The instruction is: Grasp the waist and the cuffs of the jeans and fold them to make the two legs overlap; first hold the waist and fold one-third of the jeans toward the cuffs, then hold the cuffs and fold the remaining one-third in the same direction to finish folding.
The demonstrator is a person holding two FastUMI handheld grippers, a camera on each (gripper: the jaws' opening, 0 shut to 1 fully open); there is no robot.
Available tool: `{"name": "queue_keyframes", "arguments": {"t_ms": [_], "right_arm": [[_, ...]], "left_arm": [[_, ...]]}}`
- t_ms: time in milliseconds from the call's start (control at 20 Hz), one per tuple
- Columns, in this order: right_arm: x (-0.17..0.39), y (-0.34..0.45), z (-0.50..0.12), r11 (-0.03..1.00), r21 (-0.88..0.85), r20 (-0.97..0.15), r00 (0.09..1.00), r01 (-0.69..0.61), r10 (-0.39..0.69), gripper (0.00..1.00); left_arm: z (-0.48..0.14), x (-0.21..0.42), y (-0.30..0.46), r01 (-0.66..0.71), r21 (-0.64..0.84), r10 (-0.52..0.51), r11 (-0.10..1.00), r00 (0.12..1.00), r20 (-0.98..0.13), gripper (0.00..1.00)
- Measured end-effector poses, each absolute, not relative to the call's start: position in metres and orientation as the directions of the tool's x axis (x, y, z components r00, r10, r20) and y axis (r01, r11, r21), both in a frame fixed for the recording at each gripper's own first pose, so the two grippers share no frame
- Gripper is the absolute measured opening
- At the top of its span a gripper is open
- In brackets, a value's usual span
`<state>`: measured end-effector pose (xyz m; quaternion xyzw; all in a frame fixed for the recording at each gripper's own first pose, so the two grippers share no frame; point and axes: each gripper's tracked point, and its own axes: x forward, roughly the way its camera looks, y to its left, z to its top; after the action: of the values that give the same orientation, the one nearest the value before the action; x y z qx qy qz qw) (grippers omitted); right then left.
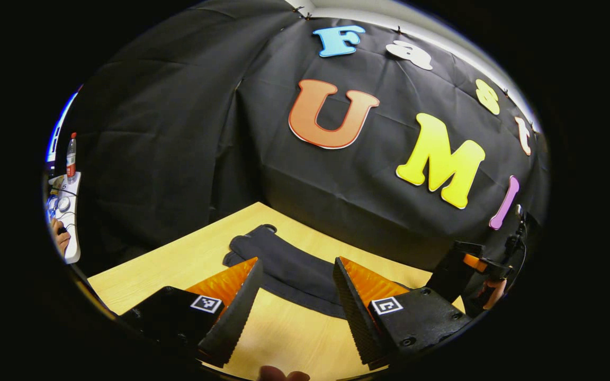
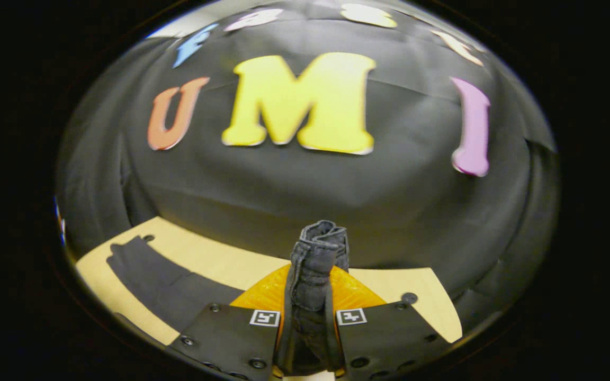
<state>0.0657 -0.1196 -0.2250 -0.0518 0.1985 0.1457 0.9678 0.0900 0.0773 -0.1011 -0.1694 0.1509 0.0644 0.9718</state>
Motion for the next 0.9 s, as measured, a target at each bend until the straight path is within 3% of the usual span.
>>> {"name": "queue_keyframes", "arguments": {"t_ms": [50, 200, 300, 350, 450, 650, 900], "right_arm": [[0.062, -0.115, -0.223, 0.941, -0.051, -0.413, 0.865, -0.334, 0.285, 0.24], [0.060, -0.112, -0.232, 0.907, -0.088, -0.474, 0.818, -0.412, 0.326, 0.20], [0.064, -0.118, -0.243, 0.876, -0.091, -0.525, 0.770, -0.473, 0.362, 0.28], [0.062, -0.124, -0.242, 0.860, -0.093, -0.544, 0.749, -0.502, 0.378, 0.24], [0.074, -0.138, -0.223, 0.826, -0.079, -0.556, 0.712, -0.558, 0.428, 0.28], [0.086, -0.192, -0.172, 0.781, -0.053, -0.563, 0.665, -0.622, 0.491, 0.98], [0.033, -0.264, -0.016, 0.803, -0.011, -0.504, 0.697, -0.596, 0.511, 0.98]], "left_arm": [[-0.098, 0.088, 0.085, -0.170, -0.315, 0.071, 0.934, 0.951, -0.301, 0.87], [-0.099, 0.083, 0.120, -0.197, -0.283, 0.110, 0.939, 0.949, -0.296, 0.87], [-0.097, 0.083, 0.146, -0.224, -0.225, 0.153, 0.948, 0.943, -0.295, 0.87], [-0.094, 0.085, 0.153, -0.221, -0.197, 0.161, 0.955, 0.946, -0.282, 0.87], [-0.094, 0.091, 0.162, -0.212, -0.153, 0.166, 0.965, 0.948, -0.270, 0.87], [-0.111, 0.106, 0.158, -0.186, -0.217, 0.118, 0.958, 0.949, -0.293, 0.87], [-0.154, 0.130, 0.166, -0.244, -0.482, 0.065, 0.842, 0.932, -0.358, 0.87]]}}
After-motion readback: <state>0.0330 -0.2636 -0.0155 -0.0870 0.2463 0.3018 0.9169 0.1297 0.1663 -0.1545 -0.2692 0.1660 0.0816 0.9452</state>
